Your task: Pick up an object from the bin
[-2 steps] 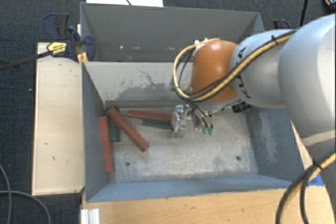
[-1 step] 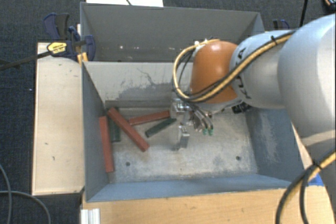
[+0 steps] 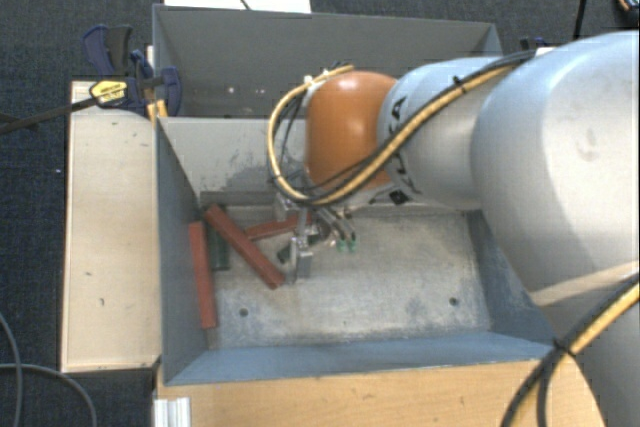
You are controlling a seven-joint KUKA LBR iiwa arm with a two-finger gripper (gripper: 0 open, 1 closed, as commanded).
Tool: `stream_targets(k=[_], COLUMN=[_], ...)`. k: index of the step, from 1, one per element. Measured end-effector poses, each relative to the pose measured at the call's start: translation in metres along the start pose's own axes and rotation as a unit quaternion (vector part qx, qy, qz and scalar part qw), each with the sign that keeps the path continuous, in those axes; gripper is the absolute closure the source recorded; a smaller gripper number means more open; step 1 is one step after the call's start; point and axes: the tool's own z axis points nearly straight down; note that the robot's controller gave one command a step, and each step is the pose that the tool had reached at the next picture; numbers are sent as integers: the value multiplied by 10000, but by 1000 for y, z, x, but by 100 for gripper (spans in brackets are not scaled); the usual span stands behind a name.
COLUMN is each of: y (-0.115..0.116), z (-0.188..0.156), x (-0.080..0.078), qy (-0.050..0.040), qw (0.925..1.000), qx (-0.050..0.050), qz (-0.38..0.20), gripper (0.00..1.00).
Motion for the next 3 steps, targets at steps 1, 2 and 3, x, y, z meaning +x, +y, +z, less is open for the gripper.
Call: stream_targets(k=[1,2,3], y=[-4,30,29], z=[-2,-157,-154], x=[-1,7,8], qy=[-5,-14,14], qw=[10000,9615,9620], qx=[13,12,6], qz=[30,-2747,-2731], gripper=[100,100,0])
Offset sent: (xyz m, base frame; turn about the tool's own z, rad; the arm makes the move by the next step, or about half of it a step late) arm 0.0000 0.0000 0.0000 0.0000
